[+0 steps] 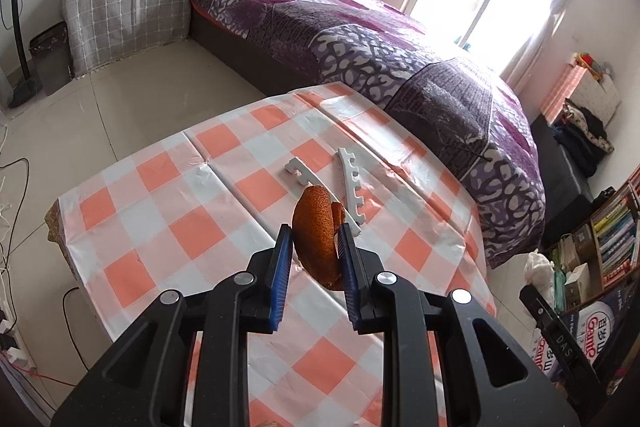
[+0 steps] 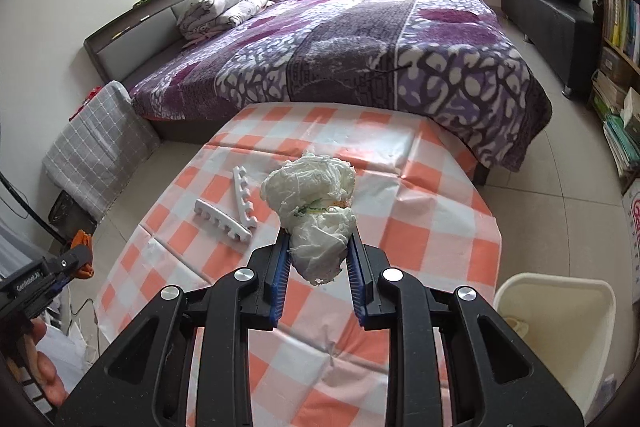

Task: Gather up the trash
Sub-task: 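Carry tissue ball and peel piece to the bin and open both tools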

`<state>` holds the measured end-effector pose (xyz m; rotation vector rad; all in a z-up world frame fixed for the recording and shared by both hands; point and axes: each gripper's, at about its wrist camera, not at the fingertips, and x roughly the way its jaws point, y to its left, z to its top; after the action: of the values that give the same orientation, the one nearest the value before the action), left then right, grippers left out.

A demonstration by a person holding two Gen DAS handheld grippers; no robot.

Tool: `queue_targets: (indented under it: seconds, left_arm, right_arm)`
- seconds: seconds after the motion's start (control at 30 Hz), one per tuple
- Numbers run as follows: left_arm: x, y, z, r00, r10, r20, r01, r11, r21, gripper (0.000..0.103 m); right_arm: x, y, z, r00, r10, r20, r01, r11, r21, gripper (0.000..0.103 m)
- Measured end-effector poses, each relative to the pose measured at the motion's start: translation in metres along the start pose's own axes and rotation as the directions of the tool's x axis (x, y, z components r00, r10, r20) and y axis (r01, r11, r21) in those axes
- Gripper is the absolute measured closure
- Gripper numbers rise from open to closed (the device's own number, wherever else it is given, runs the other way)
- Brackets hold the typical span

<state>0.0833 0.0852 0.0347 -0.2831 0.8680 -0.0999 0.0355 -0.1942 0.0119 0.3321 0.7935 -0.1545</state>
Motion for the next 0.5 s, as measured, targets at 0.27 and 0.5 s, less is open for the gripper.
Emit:
queue_targets:
  seconds: [0.27,0.5]
  left_arm:
    - [0.008,-0.022,-0.014,1.000,0.000,-0.023,0.002,0.999,0.054,0.079]
    - [0.009,-0.057,-0.031,0.999,-0.039,-0.014,0.041,0.990,0.134,0.079]
  right_arm:
    - [-0.006,-0.046,-0.020,0.998,-0.059,-0.021,0.060,0.996,0.065,0.078]
    - [-0.031,-0.083,-0.017,0.996,-0.091,0.016,0.088,0.987,0.132,0.078]
